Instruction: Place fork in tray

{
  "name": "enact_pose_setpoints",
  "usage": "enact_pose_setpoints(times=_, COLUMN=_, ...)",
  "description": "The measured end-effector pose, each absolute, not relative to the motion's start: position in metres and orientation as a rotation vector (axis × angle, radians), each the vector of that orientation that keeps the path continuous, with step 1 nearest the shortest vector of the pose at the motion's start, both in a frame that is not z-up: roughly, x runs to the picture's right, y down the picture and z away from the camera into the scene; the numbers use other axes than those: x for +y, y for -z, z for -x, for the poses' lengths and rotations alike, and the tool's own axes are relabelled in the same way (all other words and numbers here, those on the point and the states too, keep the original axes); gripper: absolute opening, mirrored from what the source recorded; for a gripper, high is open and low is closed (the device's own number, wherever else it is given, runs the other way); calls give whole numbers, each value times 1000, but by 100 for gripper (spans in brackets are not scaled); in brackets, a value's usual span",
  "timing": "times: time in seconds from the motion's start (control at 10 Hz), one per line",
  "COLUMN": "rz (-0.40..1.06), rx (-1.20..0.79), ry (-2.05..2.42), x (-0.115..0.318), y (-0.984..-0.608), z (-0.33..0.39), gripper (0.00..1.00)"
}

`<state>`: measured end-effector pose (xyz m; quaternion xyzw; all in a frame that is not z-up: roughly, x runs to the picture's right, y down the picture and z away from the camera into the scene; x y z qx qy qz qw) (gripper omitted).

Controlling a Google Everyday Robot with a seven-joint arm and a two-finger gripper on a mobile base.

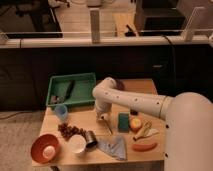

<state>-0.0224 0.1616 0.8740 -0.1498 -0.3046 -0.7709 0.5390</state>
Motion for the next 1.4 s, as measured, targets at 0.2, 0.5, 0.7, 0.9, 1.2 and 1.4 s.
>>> enact_pose_setpoints(times=0.2, rz=367, rx=-729, ry=1838, x=163, y=-876, z=25, gripper=20)
enact_pose_setpoints(times=0.5, rz=385, rx=-737, ry=1843, x=165, y=-879, z=26, gripper=0)
enact_pose_setpoints(times=0.7, rz=382, rx=-734, ry=1841, x=164, y=-879, z=25, gripper=0)
enact_pose_setpoints(times=0.9, rz=343, rx=-716, ry=1832, x=156, y=-873, z=25, gripper=0)
enact_pose_setpoints(times=1.2, rz=310, rx=-688, ry=1815, x=146, y=-867, z=25, gripper=3)
enact_pose_setpoints(times=1.4, rz=306, rx=-679, ry=1807, x=144, y=-866, z=23, gripper=22)
